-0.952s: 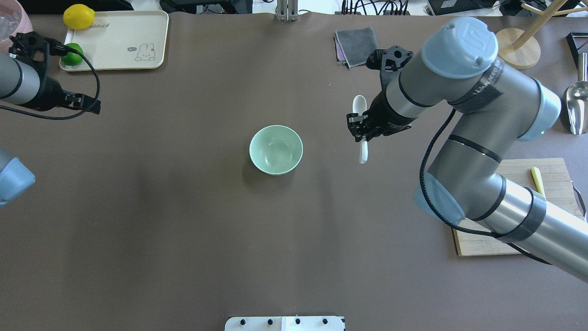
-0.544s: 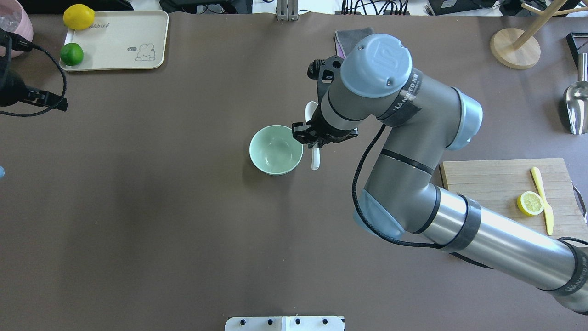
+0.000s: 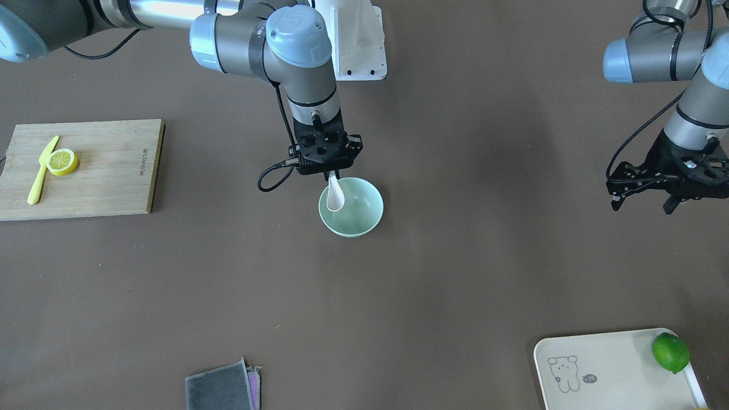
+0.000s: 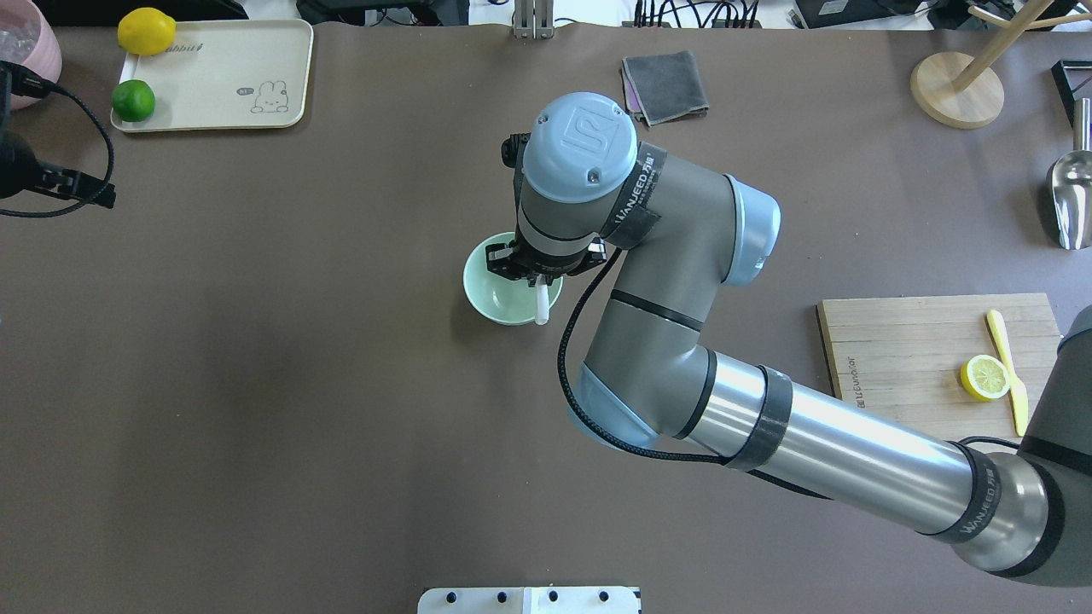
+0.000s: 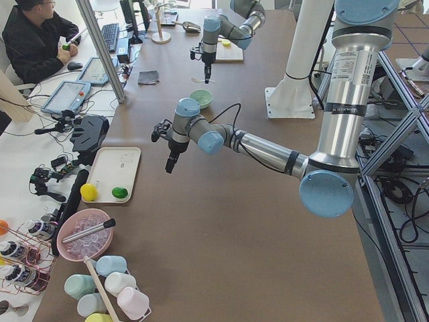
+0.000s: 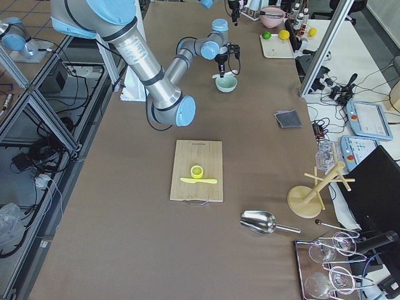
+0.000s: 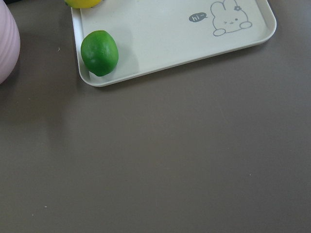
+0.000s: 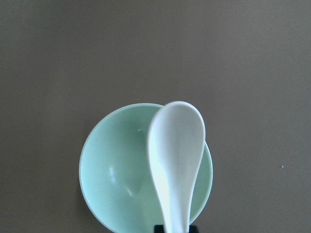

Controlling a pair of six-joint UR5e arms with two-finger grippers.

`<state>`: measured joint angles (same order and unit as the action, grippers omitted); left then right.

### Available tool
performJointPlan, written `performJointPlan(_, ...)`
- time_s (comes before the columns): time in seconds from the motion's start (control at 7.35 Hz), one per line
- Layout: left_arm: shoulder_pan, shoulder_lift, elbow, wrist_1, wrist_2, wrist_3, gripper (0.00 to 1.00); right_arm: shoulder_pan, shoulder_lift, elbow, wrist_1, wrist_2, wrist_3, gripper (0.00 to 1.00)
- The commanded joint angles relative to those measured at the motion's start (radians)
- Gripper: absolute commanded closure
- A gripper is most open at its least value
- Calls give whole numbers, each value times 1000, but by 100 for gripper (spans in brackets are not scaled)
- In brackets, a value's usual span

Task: Place spoon in bowl
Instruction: 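Lower the spoon into the pale green bowl and open the right gripper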

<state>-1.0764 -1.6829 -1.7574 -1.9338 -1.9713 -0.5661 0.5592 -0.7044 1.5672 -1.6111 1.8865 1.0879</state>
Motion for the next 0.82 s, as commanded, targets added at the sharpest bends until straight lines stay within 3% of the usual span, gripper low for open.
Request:
performJointPlan(0.0, 0, 2, 1, -2, 0, 0, 2, -2, 130, -129, -71, 28, -14, 100)
performJointPlan(0.27, 1, 5, 1, -7, 0, -1, 2, -21, 146, -179, -157, 26, -134, 100)
performJointPlan(0.68, 0, 17, 0, -14, -1, -1, 2, -21, 142, -182, -211, 33, -166, 100)
